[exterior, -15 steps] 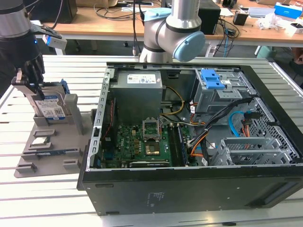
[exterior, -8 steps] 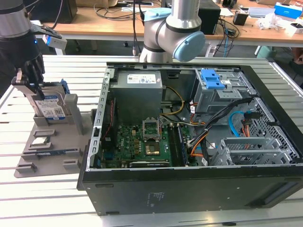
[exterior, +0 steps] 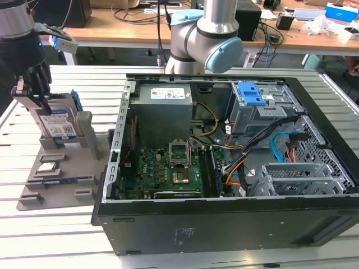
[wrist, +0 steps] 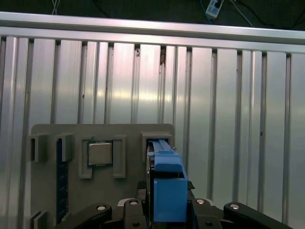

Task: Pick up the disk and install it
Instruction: 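Pick up the disk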

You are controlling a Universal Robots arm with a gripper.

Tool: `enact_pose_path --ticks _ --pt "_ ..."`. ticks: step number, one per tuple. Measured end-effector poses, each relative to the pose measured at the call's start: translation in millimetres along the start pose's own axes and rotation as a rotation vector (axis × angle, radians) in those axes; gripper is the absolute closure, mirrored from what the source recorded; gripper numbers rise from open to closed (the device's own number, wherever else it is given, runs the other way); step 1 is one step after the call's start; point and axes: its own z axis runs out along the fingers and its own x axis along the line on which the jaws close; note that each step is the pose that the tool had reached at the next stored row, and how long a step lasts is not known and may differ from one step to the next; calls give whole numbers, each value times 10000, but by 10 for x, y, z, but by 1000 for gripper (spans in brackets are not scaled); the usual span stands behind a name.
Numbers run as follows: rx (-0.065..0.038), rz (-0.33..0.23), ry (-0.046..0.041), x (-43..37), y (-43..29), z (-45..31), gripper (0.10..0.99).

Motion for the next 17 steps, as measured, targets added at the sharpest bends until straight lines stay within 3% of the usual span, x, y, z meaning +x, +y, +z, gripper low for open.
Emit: enact_pose_path --ticks 17 --pt "0 0 -1 -14 6 -286 718"
